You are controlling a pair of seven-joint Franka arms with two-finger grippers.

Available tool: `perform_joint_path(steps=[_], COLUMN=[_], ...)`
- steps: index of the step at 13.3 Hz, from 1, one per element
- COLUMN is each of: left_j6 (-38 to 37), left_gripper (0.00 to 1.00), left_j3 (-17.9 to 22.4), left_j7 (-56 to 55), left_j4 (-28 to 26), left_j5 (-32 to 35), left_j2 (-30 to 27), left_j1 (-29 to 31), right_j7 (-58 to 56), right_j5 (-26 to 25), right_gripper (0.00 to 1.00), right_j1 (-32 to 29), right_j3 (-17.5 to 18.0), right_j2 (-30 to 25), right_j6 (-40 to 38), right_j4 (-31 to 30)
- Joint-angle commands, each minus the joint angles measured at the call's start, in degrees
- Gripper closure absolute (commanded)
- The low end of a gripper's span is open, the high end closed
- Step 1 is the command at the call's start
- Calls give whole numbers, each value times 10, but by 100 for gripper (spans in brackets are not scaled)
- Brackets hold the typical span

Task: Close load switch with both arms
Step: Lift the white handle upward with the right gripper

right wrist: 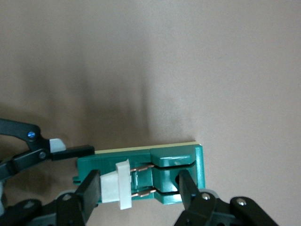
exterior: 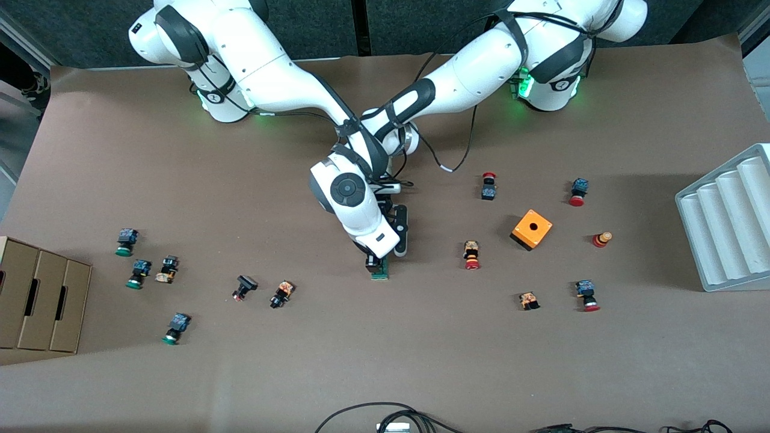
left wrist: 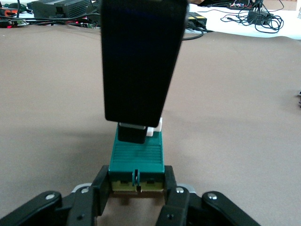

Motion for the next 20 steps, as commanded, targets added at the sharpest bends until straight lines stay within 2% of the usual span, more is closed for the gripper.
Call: perform_joint_path(steps=[1,20], left_j6=[-3,-3], left_gripper=[51,51], left_j3=[13,12], left_j7=[-3,-3], left_j4=[13,13], left_j5=[10,10], left_j2=[5,5], left_j1=[-3,-3], right_j7=[-20,-38], right_j5=[10,11], right_gripper=[25,25], right_j1=[1,-4], right_j3=[-20,-32], right_j2=[0,-13], right_j6=[15,-3], right_j4=[1,6])
